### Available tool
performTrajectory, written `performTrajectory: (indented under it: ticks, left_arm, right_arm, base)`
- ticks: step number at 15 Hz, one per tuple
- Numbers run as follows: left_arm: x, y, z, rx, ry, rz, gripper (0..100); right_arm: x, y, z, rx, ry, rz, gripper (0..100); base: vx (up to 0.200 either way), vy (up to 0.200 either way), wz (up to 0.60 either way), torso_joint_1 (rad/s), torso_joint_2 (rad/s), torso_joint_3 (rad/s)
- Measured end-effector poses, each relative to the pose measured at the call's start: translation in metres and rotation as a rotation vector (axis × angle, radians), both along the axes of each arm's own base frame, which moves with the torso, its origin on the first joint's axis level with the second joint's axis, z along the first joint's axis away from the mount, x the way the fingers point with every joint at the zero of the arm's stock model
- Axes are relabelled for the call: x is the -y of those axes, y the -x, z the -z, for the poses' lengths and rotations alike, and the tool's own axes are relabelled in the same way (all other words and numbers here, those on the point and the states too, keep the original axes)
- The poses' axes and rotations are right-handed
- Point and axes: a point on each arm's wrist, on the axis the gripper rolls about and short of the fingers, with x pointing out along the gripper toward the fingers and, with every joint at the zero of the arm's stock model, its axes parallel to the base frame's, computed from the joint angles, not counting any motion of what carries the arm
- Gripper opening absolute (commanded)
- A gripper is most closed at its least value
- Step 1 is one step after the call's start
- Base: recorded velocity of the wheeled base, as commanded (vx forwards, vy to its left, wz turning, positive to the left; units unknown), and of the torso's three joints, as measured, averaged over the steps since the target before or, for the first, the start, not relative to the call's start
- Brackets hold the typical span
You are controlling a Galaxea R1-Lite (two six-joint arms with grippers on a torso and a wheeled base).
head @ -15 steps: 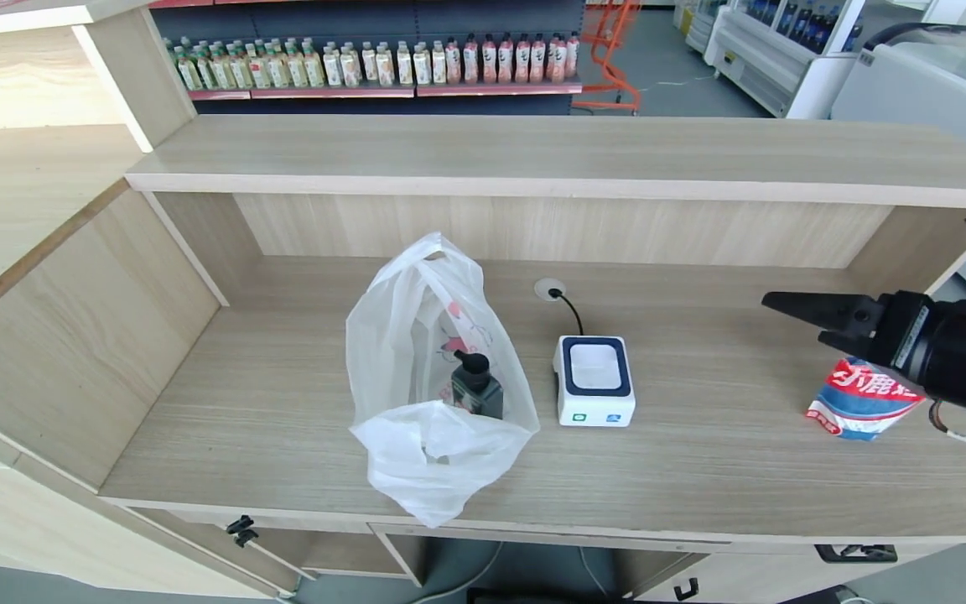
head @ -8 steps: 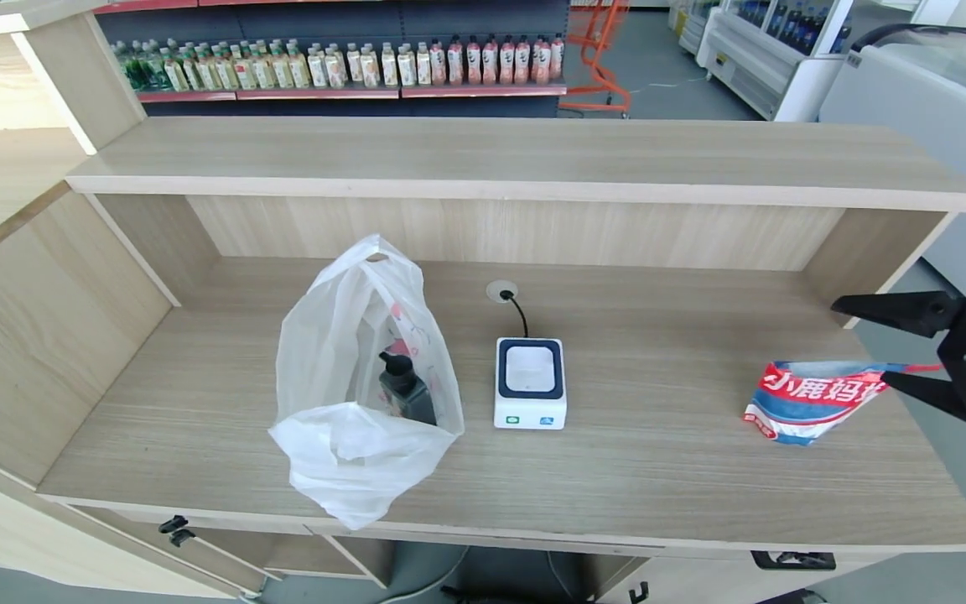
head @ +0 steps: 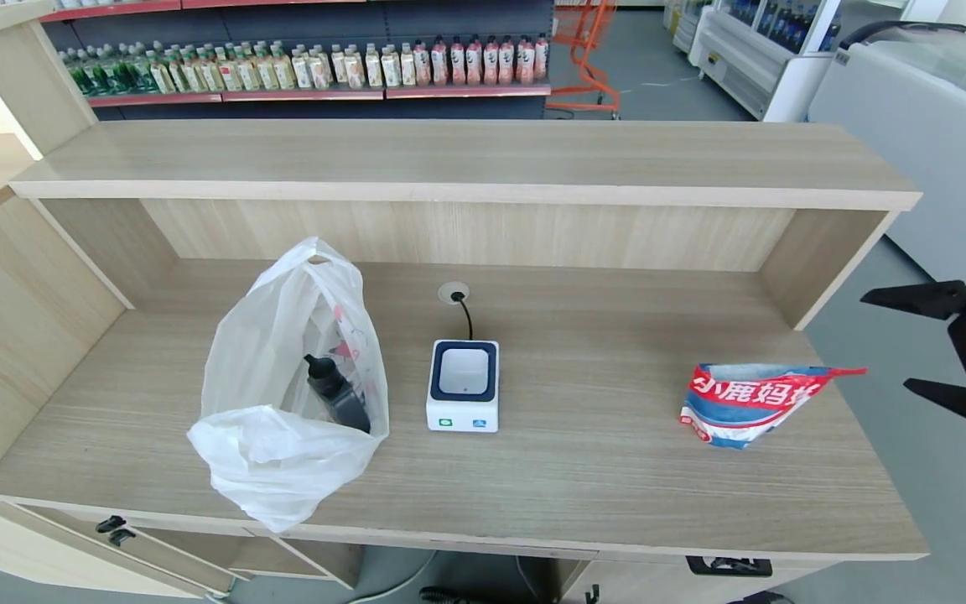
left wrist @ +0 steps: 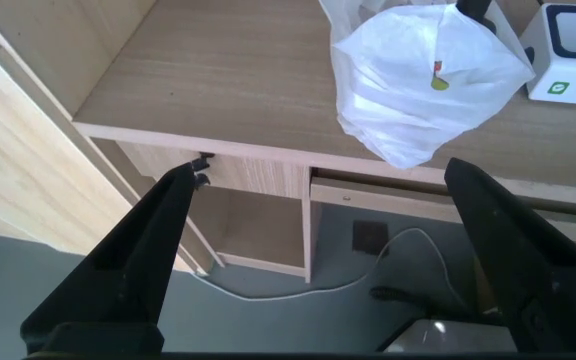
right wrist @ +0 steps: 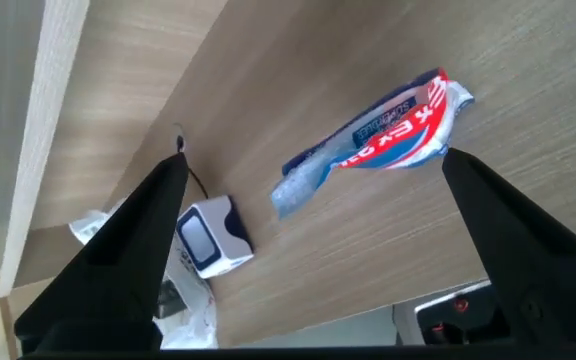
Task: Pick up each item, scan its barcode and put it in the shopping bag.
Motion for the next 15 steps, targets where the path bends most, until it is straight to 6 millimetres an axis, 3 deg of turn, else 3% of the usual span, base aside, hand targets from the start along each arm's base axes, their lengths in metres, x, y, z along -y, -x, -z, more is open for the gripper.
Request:
performTrajectory:
  ticks: [3,8,15]
  left_arm:
    - [0.0,0.0,0.0,0.0,0.001,0.0,100]
    - [0.0,0.0,0.0,0.0,0.0,0.0,100]
    - [0.0,0.0,0.0,0.0,0.0,0.0,100]
  right_arm:
    - [0.003,-0.014,0.012,-0.062,0.003,0.057,100]
    - [0.004,-0.055,0.035,-0.172,-0.012,0.079,100]
    - [-0.027,-0.103,0.064,-0.243,0.049,-0.056,100]
  base:
    - [0.0,0.0,0.0,0.0,0.0,0.0]
    - [0.0,0.0,0.0,0.0,0.0,0.0]
    - [0.0,0.0,0.0,0.0,0.0,0.0]
